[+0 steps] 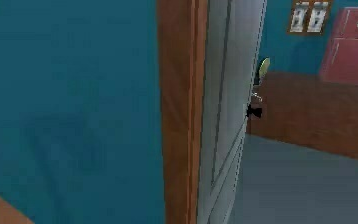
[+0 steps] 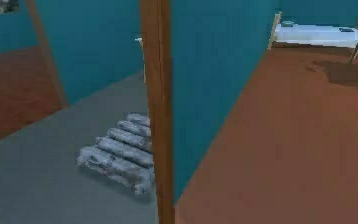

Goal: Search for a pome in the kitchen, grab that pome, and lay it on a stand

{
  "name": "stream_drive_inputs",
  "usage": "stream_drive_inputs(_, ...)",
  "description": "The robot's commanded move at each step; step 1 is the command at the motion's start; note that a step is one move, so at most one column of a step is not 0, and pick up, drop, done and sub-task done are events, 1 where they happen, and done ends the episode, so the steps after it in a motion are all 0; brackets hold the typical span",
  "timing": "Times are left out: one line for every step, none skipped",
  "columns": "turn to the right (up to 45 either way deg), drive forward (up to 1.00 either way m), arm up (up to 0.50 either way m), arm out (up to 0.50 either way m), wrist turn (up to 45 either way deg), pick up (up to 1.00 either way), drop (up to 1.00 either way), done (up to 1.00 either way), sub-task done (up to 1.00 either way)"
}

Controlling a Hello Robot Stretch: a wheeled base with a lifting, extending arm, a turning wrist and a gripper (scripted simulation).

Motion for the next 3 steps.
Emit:
stream_drive_inputs(45.0, 0.00, 0.00, 0.00, 0.0, 0.00, 0.00, 0.00, 0.00)
stream_drive_inputs(6.0, 0.00, 0.00, 0.00, 0.0, 0.00, 0.00, 0.00, 0.00)
stream_drive_inputs(0.0, 0.75, 0.00, 0.00, 0.0, 0.00, 0.00, 0.00, 0.00)
